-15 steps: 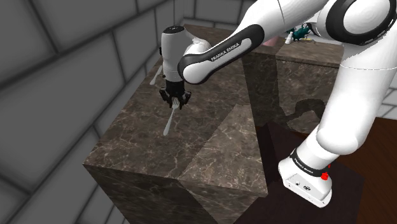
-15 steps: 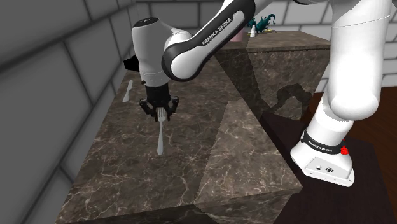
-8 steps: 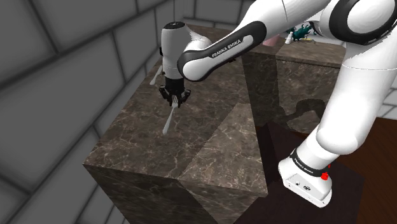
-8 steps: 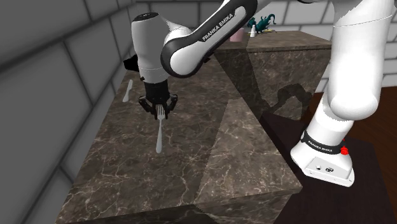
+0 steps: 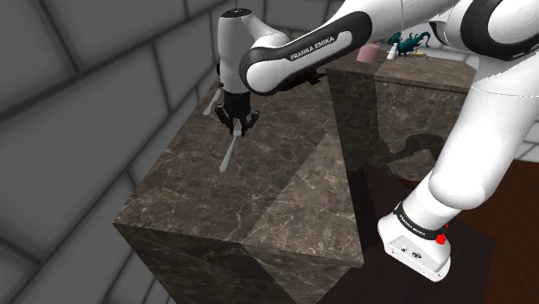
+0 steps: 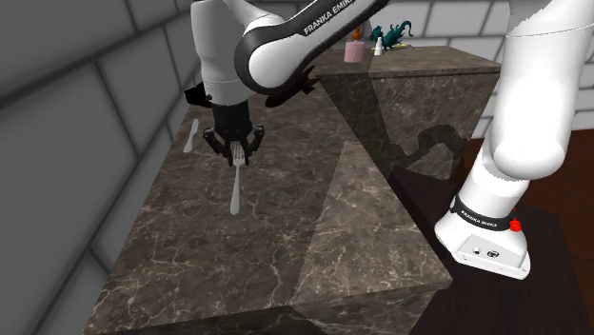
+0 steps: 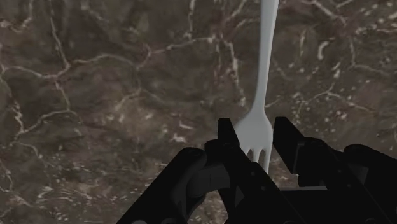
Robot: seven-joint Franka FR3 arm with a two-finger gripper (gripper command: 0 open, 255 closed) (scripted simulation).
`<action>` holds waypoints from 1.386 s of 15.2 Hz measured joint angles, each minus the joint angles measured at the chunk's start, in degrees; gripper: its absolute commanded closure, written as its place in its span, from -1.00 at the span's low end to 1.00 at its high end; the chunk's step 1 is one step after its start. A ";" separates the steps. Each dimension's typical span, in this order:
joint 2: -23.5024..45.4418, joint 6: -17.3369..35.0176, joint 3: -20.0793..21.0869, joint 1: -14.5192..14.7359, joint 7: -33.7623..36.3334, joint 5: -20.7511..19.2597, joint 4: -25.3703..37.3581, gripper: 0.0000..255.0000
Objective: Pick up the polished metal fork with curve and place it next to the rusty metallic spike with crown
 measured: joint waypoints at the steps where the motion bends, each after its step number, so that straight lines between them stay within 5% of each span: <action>1: -0.15 -0.67 0.06 -0.03 -0.19 0.18 0.56 1.00; 21: -4.97 -14.28 1.22 -0.65 -3.34 4.15 10.37 1.00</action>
